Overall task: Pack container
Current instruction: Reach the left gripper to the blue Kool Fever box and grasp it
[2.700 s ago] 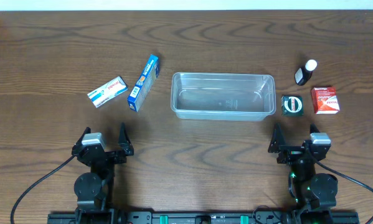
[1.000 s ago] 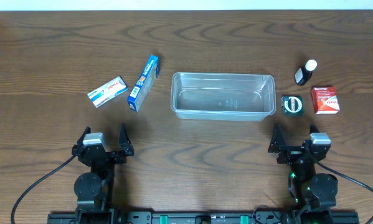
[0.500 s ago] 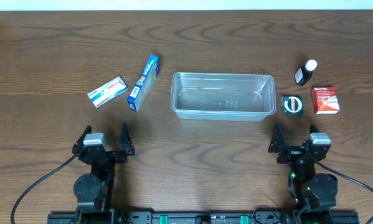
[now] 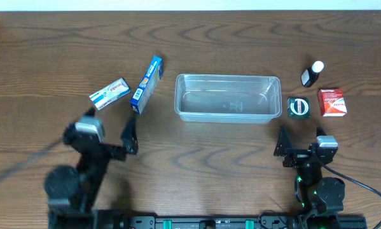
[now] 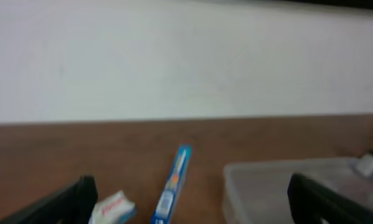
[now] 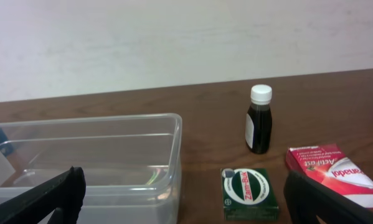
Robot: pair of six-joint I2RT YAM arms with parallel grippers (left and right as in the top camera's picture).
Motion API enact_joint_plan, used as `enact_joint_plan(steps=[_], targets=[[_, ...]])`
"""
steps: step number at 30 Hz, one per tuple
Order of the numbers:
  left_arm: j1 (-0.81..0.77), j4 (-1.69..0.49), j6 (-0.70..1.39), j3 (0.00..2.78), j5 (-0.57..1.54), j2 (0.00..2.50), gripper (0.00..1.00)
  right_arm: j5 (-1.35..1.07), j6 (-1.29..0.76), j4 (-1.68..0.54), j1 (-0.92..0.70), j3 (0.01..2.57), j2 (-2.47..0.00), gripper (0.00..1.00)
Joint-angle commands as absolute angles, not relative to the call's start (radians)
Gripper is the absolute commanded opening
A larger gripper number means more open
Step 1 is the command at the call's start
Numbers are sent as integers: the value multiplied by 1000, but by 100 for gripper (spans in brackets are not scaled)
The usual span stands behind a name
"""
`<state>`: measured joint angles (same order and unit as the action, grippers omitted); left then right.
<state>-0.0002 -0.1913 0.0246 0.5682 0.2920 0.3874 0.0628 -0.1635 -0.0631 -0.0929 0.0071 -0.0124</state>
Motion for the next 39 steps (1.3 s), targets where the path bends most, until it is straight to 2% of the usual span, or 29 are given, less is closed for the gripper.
enact_joint_plan(steps=[1, 9, 12, 16, 23, 35, 39], targets=[[2, -339, -19, 818, 333, 628, 98, 63, -148, -68, -85, 6, -10, 99], [-73, -942, -70, 1567, 319, 1274, 98, 63, -148, -68, -85, 6, -10, 99], [-110, -1084, -86, 1763, 250, 1467, 98, 63, -148, -68, -85, 6, -10, 99], [-133, -1082, -86, 1810, 169, 1625, 98, 63, -148, -68, -85, 6, -10, 99], [-128, -1038, -87, 1810, 156, 1831, 98, 63, -148, -68, -85, 6, -10, 99], [-129, -1005, -176, 1808, 80, 2027, 100, 63, -148, -68, -85, 6, -10, 99], [-129, -1004, -175, 1795, 39, 2059, 93, 63, -148, -68, -85, 6, -10, 99]])
